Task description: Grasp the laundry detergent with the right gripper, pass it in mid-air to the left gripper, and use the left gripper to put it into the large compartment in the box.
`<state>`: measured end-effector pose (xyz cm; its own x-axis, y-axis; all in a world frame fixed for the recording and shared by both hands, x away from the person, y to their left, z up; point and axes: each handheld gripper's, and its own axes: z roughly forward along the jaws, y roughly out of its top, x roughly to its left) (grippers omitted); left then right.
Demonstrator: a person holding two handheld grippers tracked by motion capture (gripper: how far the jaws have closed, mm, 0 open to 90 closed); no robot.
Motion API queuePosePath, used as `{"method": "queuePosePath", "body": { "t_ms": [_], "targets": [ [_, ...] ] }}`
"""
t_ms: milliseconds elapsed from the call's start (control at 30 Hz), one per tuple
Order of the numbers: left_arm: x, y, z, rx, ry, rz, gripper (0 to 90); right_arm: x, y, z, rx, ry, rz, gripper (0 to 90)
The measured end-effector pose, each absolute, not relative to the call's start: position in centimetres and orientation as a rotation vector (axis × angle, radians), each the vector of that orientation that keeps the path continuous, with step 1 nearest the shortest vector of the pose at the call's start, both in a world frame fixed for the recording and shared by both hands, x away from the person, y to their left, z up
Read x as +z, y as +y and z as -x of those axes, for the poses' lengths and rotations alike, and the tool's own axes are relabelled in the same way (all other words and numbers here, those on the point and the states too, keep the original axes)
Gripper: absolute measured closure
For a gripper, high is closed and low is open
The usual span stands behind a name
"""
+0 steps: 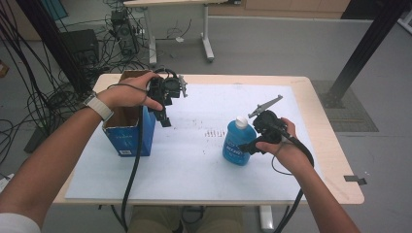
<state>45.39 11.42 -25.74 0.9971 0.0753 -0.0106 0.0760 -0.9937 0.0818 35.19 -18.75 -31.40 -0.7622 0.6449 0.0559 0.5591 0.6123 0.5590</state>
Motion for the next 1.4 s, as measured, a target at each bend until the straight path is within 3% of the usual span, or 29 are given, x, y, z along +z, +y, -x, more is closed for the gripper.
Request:
{"method": "queuePosePath", "body": {
  "t_ms": [1400],
  "targets": [
    [-26.4, 11.2, -45.5, -0.018, 0.120, -3.046, 10.3, -34.6, -18.5, -35.1, 1.018, 2.610, -0.998, 9.3]
  ]
}}
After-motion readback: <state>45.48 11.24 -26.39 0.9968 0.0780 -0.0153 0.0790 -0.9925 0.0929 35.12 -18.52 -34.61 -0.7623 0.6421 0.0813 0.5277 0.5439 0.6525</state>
